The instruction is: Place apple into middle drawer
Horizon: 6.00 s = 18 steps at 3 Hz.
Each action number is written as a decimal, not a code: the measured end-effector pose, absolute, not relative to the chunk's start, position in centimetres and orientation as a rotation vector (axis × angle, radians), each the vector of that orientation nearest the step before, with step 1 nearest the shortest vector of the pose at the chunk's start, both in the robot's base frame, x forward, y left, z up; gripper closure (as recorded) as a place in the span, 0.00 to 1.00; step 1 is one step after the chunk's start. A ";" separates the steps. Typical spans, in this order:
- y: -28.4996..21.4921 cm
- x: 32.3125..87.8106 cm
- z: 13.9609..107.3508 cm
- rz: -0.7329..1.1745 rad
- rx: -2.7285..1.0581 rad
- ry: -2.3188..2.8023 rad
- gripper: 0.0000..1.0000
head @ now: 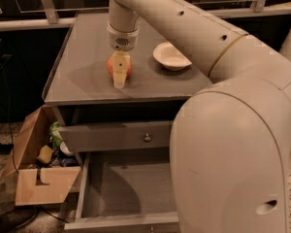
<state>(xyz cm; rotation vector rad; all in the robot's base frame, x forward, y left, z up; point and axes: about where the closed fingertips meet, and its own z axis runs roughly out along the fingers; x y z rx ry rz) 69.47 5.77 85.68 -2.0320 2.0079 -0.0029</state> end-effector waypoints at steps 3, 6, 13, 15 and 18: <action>5.4 69.7 84.8 0.007 -2.010 2.027 0.42; 4.6 68.5 86.1 -0.040 -1.970 2.020 1.00; -0.7 48.0 77.1 0.017 -1.750 2.281 1.00; -0.9 46.7 70.6 0.108 -1.729 2.396 1.00; -1.2 45.7 65.2 0.191 -1.705 2.501 1.00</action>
Offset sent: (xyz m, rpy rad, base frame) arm 0.0024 -0.0038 -0.0082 0.0077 0.0048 -0.0174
